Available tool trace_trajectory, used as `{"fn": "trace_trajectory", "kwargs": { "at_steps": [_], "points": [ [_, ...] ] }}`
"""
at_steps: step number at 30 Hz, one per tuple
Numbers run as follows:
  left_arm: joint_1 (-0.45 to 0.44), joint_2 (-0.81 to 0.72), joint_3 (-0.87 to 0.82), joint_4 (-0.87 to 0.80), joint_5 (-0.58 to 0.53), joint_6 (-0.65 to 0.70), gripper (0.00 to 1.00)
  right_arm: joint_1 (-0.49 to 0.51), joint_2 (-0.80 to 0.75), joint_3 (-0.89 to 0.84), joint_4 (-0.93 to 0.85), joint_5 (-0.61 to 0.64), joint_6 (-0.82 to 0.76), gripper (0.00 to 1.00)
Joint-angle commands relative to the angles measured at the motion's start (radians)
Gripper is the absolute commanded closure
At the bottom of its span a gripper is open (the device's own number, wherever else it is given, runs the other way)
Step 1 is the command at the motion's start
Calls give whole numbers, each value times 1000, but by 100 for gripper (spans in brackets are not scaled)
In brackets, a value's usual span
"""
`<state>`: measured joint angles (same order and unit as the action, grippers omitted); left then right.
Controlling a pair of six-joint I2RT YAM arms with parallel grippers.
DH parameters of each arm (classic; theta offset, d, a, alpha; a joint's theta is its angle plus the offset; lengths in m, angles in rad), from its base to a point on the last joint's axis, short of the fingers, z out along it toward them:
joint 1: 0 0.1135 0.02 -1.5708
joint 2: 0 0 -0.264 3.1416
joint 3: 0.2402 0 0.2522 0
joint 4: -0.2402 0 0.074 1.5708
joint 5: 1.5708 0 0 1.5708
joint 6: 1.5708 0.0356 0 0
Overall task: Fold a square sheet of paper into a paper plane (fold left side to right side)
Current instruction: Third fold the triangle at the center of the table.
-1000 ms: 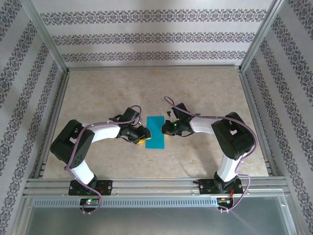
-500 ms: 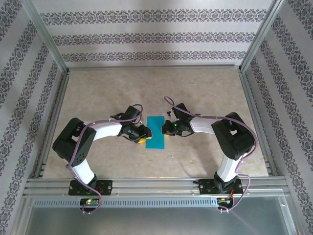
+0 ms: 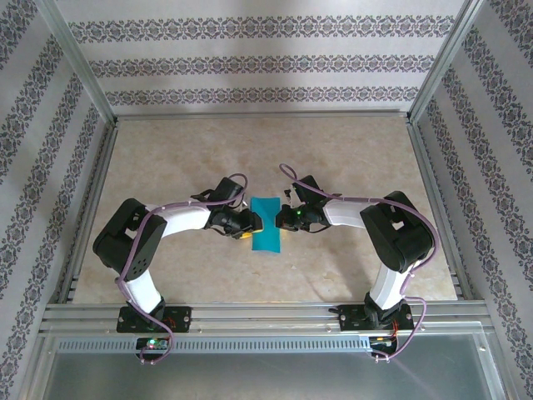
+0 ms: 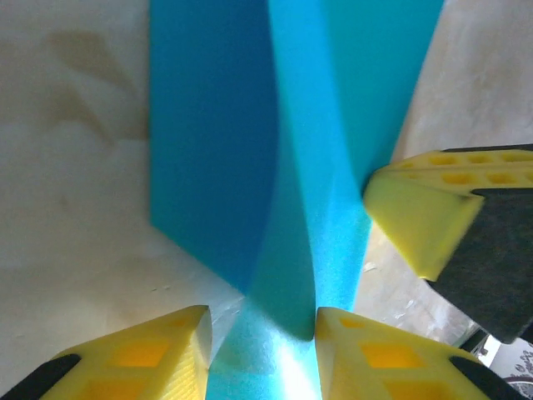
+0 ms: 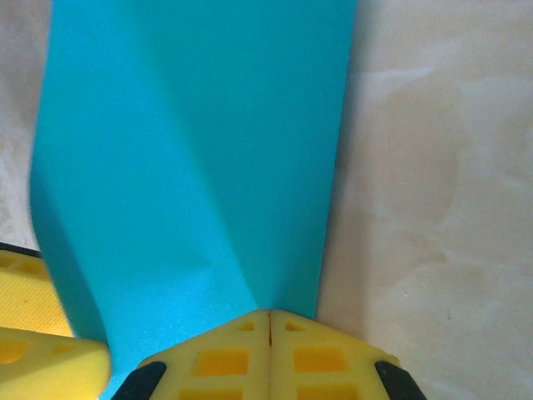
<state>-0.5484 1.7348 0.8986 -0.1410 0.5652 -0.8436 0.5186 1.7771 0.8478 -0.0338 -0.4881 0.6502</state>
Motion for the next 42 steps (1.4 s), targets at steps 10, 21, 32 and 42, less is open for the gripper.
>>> {"fn": "trace_trajectory", "kwargs": {
  "at_steps": [10, 21, 32, 42],
  "points": [
    [-7, 43, 90, -16, -36, 88, 58, -7, 4, -17, -46, 0, -27, 100],
    [-6, 42, 68, -16, -46, 65, 91, -9, -14, -12, -43, 8, -38, 100],
    [-9, -9, 18, 53, -55, -40, 100, -3, -177, -18, -25, 102, -154, 63],
    [-14, -43, -18, 114, -76, -136, 100, 220, -517, -216, -16, 389, -417, 23]
  ]
}}
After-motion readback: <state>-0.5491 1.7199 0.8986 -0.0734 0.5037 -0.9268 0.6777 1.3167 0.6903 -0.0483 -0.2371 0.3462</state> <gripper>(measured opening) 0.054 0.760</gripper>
